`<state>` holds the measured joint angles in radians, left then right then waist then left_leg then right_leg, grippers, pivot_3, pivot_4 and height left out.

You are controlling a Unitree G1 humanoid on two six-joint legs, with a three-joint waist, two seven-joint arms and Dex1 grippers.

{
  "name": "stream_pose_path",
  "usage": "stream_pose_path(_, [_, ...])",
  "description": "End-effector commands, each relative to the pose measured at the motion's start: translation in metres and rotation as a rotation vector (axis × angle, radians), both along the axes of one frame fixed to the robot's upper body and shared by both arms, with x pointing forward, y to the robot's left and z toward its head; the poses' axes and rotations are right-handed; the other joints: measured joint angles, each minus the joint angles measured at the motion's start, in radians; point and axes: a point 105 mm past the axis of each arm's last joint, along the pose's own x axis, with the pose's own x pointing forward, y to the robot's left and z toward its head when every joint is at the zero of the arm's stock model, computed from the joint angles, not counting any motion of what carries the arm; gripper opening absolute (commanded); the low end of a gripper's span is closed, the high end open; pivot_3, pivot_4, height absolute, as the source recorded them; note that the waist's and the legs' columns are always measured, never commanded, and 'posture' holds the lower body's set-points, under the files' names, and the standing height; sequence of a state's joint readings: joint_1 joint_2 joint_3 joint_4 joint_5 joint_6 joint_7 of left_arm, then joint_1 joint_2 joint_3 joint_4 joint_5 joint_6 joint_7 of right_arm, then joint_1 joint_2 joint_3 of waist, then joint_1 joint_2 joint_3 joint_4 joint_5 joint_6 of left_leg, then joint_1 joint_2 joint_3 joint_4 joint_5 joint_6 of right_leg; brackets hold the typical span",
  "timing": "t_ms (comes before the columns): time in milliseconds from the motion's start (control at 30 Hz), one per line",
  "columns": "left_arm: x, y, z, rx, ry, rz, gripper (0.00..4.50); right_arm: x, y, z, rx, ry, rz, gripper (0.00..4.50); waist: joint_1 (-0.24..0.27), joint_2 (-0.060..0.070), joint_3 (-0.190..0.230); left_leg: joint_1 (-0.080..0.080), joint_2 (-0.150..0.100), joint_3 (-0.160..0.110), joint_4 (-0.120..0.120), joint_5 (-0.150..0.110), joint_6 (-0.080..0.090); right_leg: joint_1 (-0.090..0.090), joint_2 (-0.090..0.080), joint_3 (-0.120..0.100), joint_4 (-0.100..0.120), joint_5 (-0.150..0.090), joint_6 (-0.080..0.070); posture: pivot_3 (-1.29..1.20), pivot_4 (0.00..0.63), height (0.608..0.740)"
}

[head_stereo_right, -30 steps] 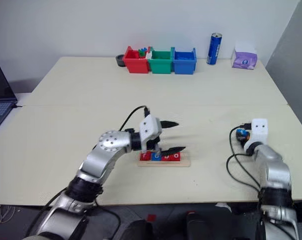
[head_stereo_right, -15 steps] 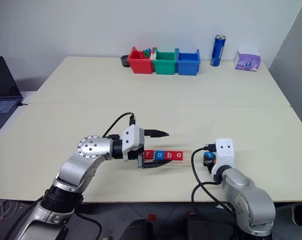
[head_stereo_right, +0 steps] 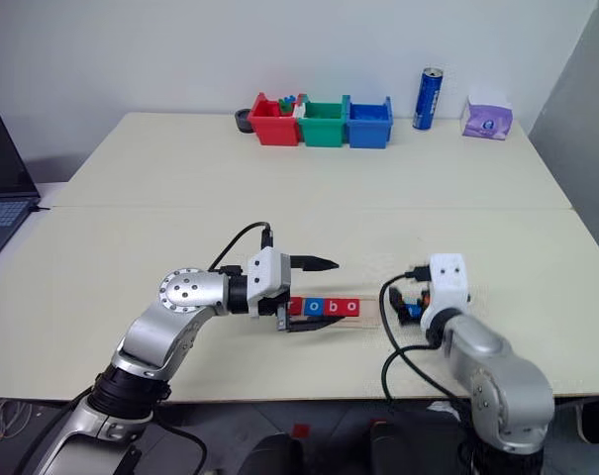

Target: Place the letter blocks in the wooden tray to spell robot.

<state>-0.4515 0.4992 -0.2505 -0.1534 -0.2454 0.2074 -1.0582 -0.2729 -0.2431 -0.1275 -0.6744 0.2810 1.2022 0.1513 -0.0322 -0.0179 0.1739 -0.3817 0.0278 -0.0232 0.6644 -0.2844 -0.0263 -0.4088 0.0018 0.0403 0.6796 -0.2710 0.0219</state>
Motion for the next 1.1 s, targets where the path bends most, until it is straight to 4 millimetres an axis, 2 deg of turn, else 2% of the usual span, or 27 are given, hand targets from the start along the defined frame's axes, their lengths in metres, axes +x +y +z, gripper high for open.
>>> stream_pose_path(33, [-0.001, -0.005, 0.012, -0.026, -0.048, -0.028, 4.5, 0.006, 0.012, 0.037, -0.001, -0.173, 0.255, 4.47, 0.0, 0.0, 0.0, 0.0, 0.0, 0.0, 0.0, 0.0, 0.0, 0.0, 0.0, 0.0, 0.0, 0.0, 0.0, 0.0, 0.15, 0.74])
stream_pose_path(100, [-0.001, -0.005, 0.011, -0.027, -0.039, -0.036, 4.5, -0.004, 0.019, 0.031, -0.033, -0.15, 0.499, 4.47, 0.002, 0.0, 0.0, -0.001, 0.0, 0.0, 0.0, 0.0, 0.0, 0.0, 0.0, -0.001, -0.001, 0.0, 0.0, 0.0, 0.15, 0.74])
stream_pose_path(133, [-0.001, -0.005, 0.011, -0.024, -0.038, -0.04, 4.5, -0.01, 0.017, 0.021, -0.073, -0.123, 0.594, 4.47, 0.003, -0.001, 0.001, -0.001, 0.0, 0.001, -0.001, 0.0, 0.0, 0.0, 0.0, -0.001, -0.002, 0.001, -0.002, 0.0, 0.15, 0.74])
stream_pose_path(333, [-0.006, -0.006, 0.014, -0.039, -0.017, -0.098, 4.5, -0.028, -0.01, -0.029, -0.204, -0.03, 0.844, 4.47, 0.004, -0.003, 0.002, -0.002, 0.0, 0.001, -0.001, -0.002, 0.003, 0.001, 0.0, -0.002, -0.004, 0.002, -0.004, 0.0, 0.15, 0.74])
stream_pose_path(533, [-0.009, -0.002, 0.013, -0.032, -0.005, -0.12, 4.5, -0.017, -0.028, -0.039, -0.251, -0.034, 0.871, 4.47, -0.001, -0.004, 0.003, 0.002, 0.0, 0.002, 0.0, -0.002, 0.003, 0.001, 0.0, 0.0, 0.0, 0.001, -0.003, 0.0, 0.15, 0.74])
stream_pose_path(867, [-0.008, -0.001, 0.014, -0.021, -0.004, -0.133, 4.5, -0.014, -0.029, -0.055, -0.272, 0.006, 0.913, 4.47, 0.003, -0.004, 0.003, 0.001, 0.0, 0.0, 0.001, -0.002, 0.003, 0.001, -0.001, 0.0, 0.0, 0.002, -0.005, 0.0, 0.15, 0.74])
stream_pose_path(1100, [-0.016, -0.002, 0.016, -0.023, 0.024, -0.196, 4.5, -0.007, -0.032, -0.06, -0.228, 0.036, 0.887, 4.47, 0.002, -0.004, 0.003, 0.001, 0.0, 0.001, 0.001, -0.002, 0.003, 0.001, -0.001, 0.0, 0.0, 0.002, -0.005, 0.0, 0.15, 0.74])
